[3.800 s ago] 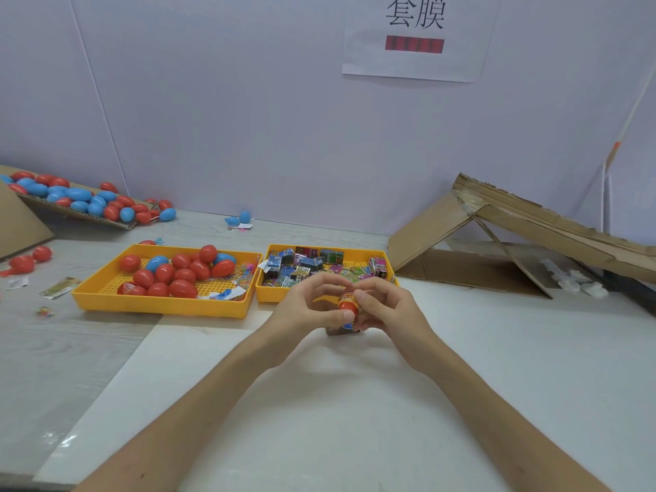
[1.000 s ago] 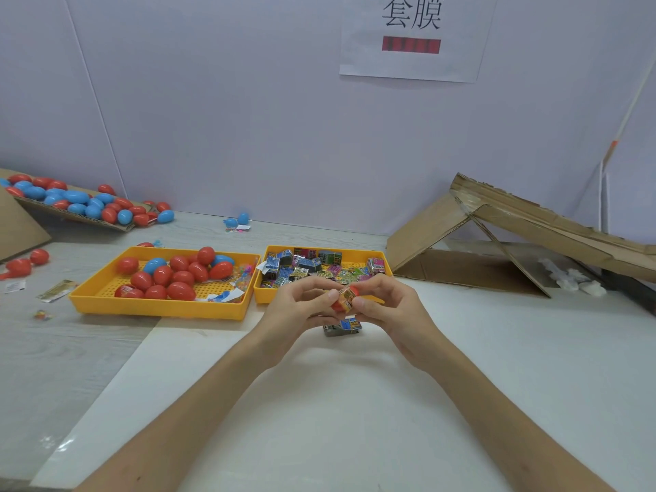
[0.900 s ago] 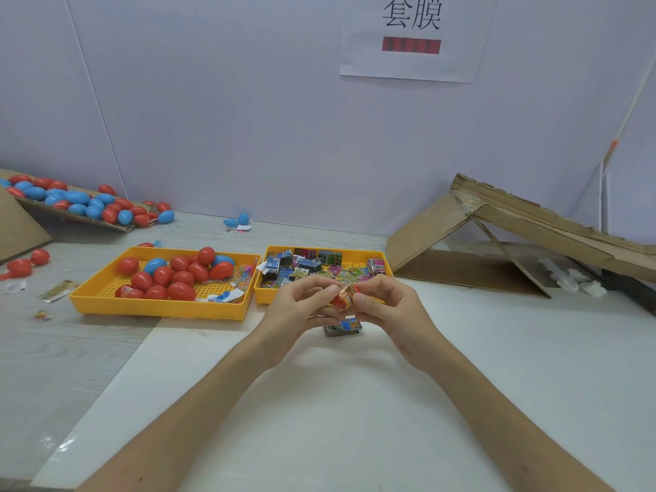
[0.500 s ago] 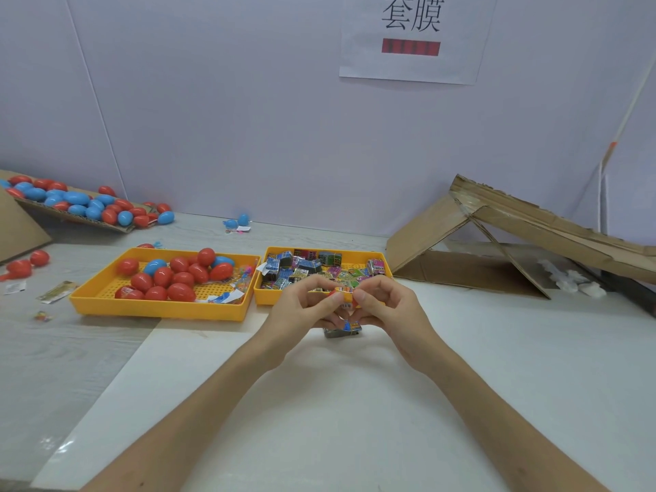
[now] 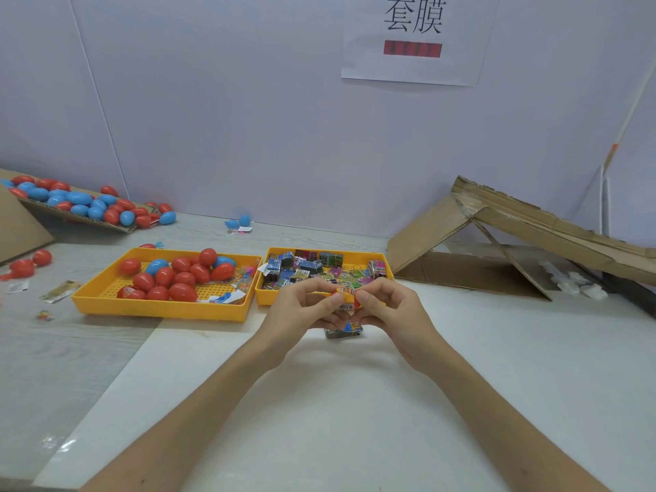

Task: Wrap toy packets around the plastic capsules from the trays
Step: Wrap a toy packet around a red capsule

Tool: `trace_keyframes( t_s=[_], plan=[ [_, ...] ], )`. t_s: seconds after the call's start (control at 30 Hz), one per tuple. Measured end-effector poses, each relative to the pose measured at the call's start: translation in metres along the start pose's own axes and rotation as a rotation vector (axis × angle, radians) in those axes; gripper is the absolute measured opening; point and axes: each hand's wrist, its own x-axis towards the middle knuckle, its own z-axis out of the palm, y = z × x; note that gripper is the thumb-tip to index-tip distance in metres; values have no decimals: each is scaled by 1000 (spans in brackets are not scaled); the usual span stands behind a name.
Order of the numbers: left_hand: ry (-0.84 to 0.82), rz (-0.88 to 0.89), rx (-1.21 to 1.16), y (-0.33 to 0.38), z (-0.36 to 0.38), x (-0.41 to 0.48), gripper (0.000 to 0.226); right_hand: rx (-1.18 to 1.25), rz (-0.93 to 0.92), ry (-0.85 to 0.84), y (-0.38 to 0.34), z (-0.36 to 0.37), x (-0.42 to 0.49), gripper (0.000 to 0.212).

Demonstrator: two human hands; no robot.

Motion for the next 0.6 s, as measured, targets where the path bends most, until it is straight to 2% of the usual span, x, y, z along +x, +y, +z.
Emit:
trace_keyframes(
  t_s=[0.6],
  plan=[
    [23,8,25,-2,1,2,30,-3,45,-26,0,1,1,22]
  ],
)
